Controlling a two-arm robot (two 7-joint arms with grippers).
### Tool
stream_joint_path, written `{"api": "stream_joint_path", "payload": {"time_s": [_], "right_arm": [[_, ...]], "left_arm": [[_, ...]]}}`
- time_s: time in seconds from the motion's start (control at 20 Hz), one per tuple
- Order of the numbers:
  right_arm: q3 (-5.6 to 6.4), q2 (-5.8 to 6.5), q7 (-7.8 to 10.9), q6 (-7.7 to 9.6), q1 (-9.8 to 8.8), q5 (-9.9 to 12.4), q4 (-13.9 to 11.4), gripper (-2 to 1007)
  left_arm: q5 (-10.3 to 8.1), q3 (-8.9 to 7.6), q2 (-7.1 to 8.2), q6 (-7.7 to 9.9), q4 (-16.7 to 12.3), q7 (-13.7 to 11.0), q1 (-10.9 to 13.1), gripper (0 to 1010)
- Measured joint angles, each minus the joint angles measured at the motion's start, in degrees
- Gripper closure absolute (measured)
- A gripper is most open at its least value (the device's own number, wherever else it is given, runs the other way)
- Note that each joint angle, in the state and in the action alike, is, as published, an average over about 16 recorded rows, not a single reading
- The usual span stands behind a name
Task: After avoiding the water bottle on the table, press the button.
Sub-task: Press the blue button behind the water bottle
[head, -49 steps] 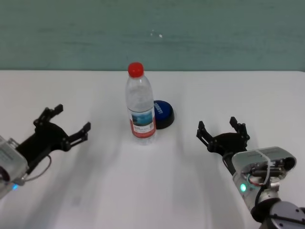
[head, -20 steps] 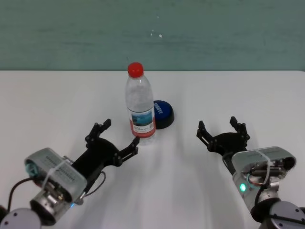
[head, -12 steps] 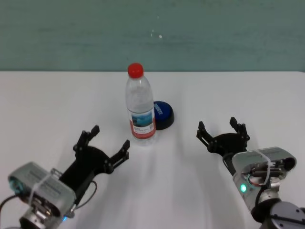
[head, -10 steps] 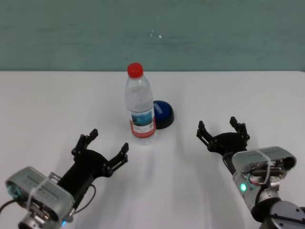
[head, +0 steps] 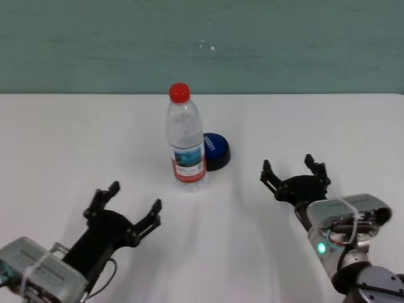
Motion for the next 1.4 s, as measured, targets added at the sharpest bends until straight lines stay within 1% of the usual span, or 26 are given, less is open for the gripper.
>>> {"api": "stream_joint_path", "payload": {"time_s": [0.25, 0.45, 0.7, 1.0, 1.4], "right_arm": [[0.00, 0.00, 0.00, 0.00, 0.00, 0.00, 0.00, 1], [0.00, 0.00, 0.00, 0.00, 0.00, 0.00, 0.00, 1], [0.00, 0.00, 0.00, 0.00, 0.00, 0.00, 0.00, 1], [0.00, 0.00, 0.00, 0.00, 0.00, 0.00, 0.00, 1], [0.00, 0.00, 0.00, 0.00, 0.00, 0.00, 0.00, 1]], "left_arm": [[-0.49, -1.10, -0.62, -0.71, -0.78, 0.18, 1.79, 10], [-0.55, -1.67, -1.16, -1.05, -0.89, 0.33, 2.69, 10], [-0.27, -1.94, -1.60, -1.18, -0.60, 0.30, 3.09, 10], [0.58, -2.03, -1.44, -0.66, -0.56, 0.24, 3.28, 10], [0.77, -2.20, -1.19, -0.54, -0.62, 0.08, 3.41, 10]]}}
